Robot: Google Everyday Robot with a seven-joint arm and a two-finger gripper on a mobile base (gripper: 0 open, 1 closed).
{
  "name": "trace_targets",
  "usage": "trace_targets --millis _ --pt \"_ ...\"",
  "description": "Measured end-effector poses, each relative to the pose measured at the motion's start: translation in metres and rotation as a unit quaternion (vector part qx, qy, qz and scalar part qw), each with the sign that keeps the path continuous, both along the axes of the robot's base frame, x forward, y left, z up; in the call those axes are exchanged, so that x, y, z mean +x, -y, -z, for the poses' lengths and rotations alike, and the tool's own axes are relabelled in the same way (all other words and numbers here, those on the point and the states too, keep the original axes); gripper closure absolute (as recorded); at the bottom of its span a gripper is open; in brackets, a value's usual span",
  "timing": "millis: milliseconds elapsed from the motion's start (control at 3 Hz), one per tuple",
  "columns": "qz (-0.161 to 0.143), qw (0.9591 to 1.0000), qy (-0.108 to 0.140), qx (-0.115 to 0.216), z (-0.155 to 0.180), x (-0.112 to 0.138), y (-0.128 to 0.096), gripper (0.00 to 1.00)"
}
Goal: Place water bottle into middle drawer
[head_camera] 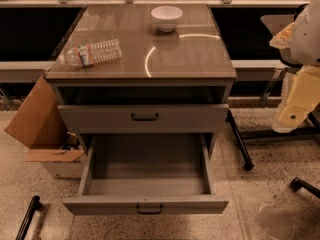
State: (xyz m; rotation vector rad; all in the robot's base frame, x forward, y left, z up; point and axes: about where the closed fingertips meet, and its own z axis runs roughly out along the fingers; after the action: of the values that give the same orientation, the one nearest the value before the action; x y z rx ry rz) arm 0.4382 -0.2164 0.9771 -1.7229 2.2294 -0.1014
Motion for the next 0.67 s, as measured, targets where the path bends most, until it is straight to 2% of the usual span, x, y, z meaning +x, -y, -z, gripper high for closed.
trace_targets --millis 333,667 --pt "0.0 1.0 0.001 0.0 0.0 0.0 0.0 0.0" --pt "-0.029 0.9995 -0.002 0.011 0.009 0.041 -0.042 0.0"
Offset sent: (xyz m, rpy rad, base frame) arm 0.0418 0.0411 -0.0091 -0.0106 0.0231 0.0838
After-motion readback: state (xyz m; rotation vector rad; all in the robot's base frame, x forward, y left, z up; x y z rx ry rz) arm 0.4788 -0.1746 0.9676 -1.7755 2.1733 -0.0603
